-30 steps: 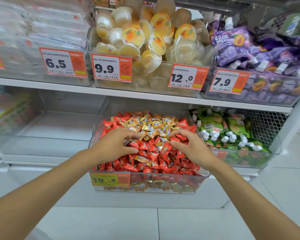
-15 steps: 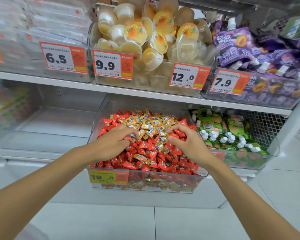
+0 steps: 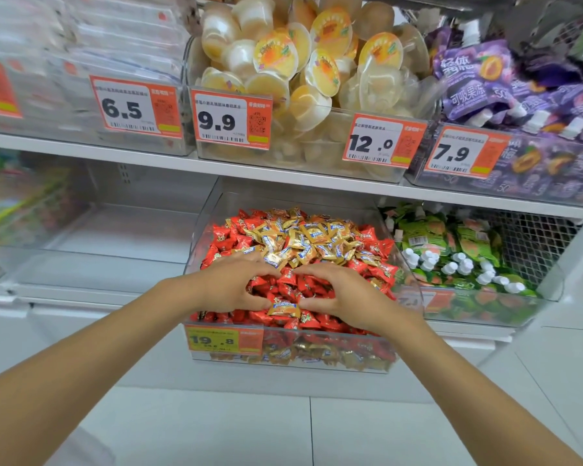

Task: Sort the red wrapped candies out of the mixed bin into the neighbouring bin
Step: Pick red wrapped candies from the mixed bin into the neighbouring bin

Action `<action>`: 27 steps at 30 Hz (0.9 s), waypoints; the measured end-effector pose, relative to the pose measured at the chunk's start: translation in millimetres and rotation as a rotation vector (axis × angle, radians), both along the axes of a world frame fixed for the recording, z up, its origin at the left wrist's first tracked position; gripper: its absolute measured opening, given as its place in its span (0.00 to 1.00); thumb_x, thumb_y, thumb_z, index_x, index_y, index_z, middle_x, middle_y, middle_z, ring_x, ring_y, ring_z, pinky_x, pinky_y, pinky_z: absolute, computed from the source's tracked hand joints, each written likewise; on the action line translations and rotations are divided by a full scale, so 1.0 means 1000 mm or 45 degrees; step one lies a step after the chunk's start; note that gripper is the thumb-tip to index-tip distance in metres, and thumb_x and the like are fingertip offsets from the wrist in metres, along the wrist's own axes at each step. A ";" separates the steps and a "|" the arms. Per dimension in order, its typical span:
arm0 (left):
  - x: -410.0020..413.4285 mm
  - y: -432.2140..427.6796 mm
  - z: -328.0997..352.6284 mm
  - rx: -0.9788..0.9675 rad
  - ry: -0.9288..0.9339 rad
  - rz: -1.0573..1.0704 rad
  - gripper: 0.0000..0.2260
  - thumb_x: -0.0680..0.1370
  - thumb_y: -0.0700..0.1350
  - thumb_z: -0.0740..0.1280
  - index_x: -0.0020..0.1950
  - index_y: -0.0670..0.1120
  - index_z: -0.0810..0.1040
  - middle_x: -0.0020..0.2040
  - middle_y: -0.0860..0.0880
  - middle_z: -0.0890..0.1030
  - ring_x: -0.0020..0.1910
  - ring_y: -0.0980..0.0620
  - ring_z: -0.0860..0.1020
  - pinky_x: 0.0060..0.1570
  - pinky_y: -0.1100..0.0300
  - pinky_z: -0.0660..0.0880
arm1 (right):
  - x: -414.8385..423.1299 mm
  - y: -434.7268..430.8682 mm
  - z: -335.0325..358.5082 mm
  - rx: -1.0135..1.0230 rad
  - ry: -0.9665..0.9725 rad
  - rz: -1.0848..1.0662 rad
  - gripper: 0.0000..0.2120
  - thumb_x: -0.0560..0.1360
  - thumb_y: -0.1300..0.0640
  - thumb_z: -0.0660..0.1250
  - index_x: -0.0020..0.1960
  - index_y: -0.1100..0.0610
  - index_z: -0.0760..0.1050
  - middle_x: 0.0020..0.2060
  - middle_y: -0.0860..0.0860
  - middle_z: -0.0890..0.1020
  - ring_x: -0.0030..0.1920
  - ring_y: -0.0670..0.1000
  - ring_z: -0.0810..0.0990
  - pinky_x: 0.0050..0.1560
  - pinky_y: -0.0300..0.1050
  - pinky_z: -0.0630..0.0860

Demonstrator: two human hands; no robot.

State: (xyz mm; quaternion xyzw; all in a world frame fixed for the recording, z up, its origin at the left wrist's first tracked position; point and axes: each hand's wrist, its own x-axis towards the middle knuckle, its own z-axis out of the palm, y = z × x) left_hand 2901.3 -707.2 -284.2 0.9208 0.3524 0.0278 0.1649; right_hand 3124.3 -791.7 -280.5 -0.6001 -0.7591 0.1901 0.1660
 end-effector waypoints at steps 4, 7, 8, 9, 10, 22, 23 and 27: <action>0.000 0.003 -0.003 0.011 -0.090 -0.044 0.14 0.74 0.56 0.70 0.57 0.58 0.74 0.54 0.56 0.74 0.54 0.54 0.70 0.55 0.54 0.69 | -0.001 0.005 -0.003 -0.085 0.016 0.041 0.32 0.73 0.45 0.72 0.74 0.40 0.63 0.71 0.43 0.70 0.69 0.44 0.68 0.69 0.44 0.66; 0.002 0.001 -0.006 -0.059 -0.222 -0.045 0.07 0.74 0.52 0.72 0.45 0.59 0.74 0.49 0.58 0.76 0.49 0.58 0.72 0.51 0.56 0.70 | -0.006 0.007 -0.004 -0.025 0.018 -0.020 0.28 0.73 0.50 0.73 0.70 0.43 0.69 0.64 0.43 0.76 0.59 0.41 0.74 0.61 0.40 0.71; 0.002 0.001 -0.006 -0.060 -0.264 -0.015 0.08 0.74 0.51 0.72 0.42 0.59 0.74 0.47 0.58 0.77 0.47 0.59 0.73 0.50 0.54 0.72 | -0.007 0.008 -0.005 -0.009 0.063 -0.043 0.25 0.73 0.52 0.74 0.68 0.45 0.72 0.57 0.43 0.79 0.51 0.37 0.76 0.53 0.37 0.72; 0.002 0.002 -0.007 -0.052 -0.306 0.021 0.08 0.74 0.51 0.72 0.40 0.59 0.74 0.45 0.57 0.79 0.45 0.61 0.74 0.48 0.53 0.73 | -0.007 0.007 -0.005 -0.011 0.128 -0.055 0.22 0.73 0.55 0.73 0.65 0.46 0.74 0.47 0.43 0.80 0.40 0.37 0.75 0.44 0.35 0.71; 0.001 0.002 -0.006 -0.053 -0.353 0.059 0.08 0.74 0.51 0.72 0.39 0.58 0.75 0.45 0.56 0.81 0.43 0.62 0.75 0.48 0.53 0.74 | -0.006 0.007 -0.004 -0.026 0.192 -0.060 0.19 0.73 0.58 0.73 0.62 0.46 0.75 0.39 0.46 0.79 0.31 0.39 0.72 0.36 0.35 0.69; 0.000 -0.002 0.005 -0.050 -0.667 0.173 0.15 0.68 0.65 0.69 0.41 0.55 0.75 0.37 0.55 0.77 0.35 0.57 0.73 0.40 0.51 0.73 | 0.020 0.000 0.026 0.078 0.342 -0.149 0.13 0.76 0.53 0.70 0.59 0.45 0.75 0.63 0.41 0.75 0.33 0.32 0.74 0.37 0.26 0.69; 0.001 -0.003 0.004 -0.042 -0.641 0.175 0.15 0.67 0.65 0.71 0.43 0.56 0.75 0.38 0.58 0.77 0.37 0.59 0.74 0.42 0.52 0.74 | 0.023 -0.001 0.027 0.078 0.346 -0.161 0.13 0.76 0.53 0.70 0.59 0.45 0.75 0.60 0.40 0.76 0.33 0.35 0.75 0.37 0.28 0.70; 0.016 -0.008 0.002 -0.072 -0.508 0.120 0.10 0.71 0.58 0.73 0.50 0.60 0.77 0.51 0.63 0.78 0.52 0.59 0.75 0.53 0.54 0.75 | 0.034 -0.005 0.033 0.083 0.391 -0.231 0.11 0.75 0.54 0.71 0.54 0.43 0.75 0.33 0.41 0.78 0.29 0.50 0.72 0.33 0.45 0.71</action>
